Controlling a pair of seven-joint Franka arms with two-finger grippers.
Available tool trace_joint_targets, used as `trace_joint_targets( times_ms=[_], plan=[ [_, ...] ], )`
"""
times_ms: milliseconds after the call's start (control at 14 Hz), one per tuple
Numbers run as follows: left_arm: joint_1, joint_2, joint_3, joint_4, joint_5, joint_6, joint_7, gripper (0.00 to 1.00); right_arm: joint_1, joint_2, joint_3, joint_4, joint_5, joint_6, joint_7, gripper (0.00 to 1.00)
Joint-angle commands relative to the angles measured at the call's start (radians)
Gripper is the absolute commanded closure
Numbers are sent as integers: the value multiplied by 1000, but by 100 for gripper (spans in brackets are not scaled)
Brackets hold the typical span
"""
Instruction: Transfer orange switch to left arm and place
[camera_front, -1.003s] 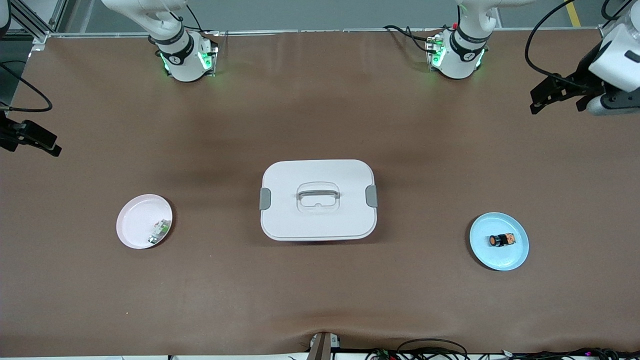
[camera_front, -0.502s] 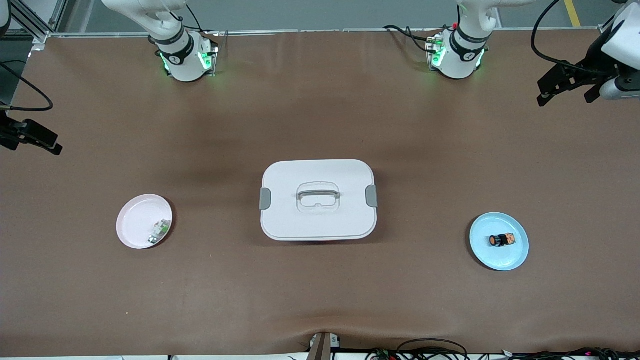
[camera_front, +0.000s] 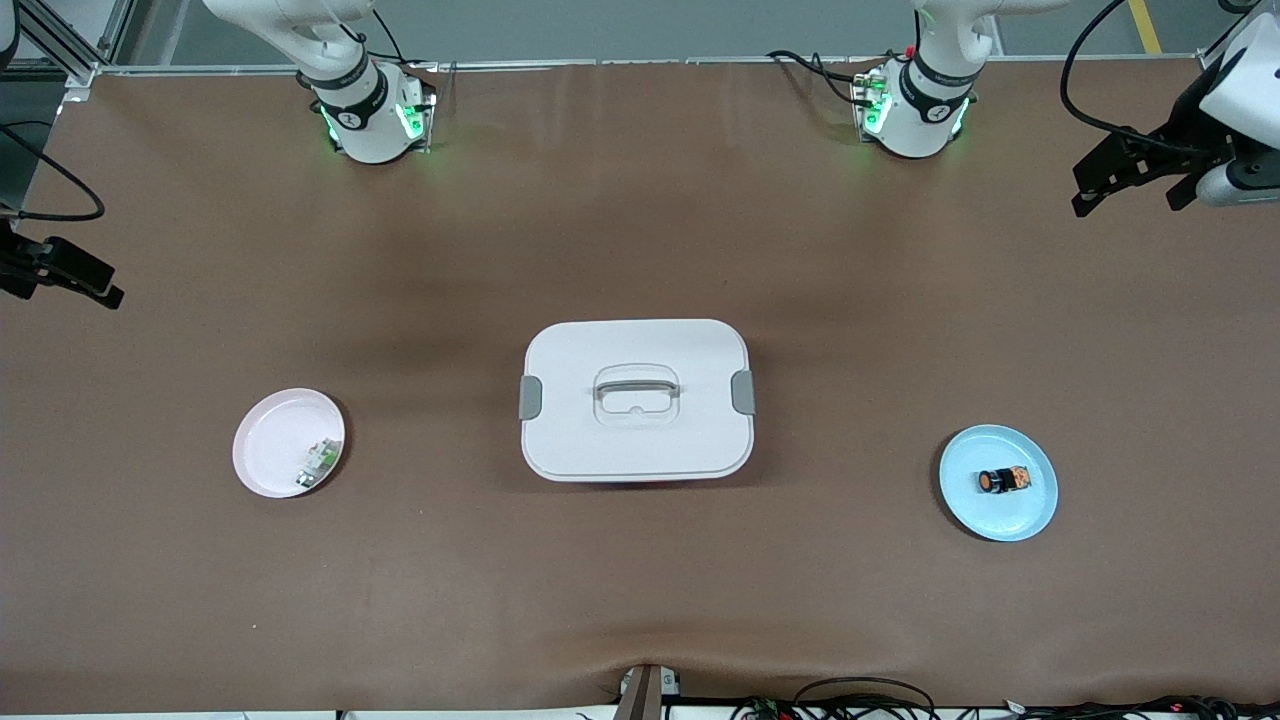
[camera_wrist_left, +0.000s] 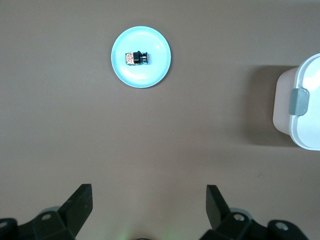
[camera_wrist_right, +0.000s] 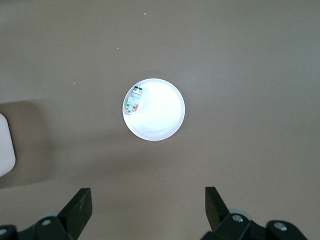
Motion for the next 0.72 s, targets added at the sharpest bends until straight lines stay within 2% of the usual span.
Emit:
trace_joint_targets(
  times_ms=[0,645],
  plan=[
    [4,9,4,26,-8,-24,-8,0,16,8,-14,31,10,-17,1,0],
    [7,9,7,49,-1,-77,-8,0,17,11,-14,34,10,-18,-3,0]
  ],
)
